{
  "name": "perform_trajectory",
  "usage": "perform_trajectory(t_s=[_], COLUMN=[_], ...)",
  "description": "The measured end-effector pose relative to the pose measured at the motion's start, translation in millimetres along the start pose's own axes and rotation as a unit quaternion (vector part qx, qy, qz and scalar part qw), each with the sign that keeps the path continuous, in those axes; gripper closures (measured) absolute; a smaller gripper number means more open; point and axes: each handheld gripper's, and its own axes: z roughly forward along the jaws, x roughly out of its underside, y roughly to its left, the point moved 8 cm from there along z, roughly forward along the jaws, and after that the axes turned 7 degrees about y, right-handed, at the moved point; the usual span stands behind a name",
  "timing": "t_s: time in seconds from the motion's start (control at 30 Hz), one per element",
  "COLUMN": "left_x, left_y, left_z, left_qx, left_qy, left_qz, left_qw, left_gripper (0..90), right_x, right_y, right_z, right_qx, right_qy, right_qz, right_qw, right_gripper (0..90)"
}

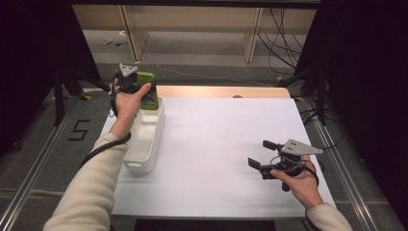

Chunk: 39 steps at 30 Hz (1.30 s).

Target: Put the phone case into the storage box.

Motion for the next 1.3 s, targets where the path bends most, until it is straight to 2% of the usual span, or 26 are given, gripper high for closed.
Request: perform_trajectory(t_s=[1.3], left_x=[6.6], left_y=[1.6], left_z=[9.5], left_qx=[0.000], left_qy=[0.011], left_qz=[-0.005], left_qw=[0.9999], left_gripper=[16.2], right_x=[0.4], right_y=[0.3], right_z=[0.7], right_qx=[-0.002], right_qy=[0.001], right_qz=[0.001], right_qw=[1.0000], right_gripper=[8.2])
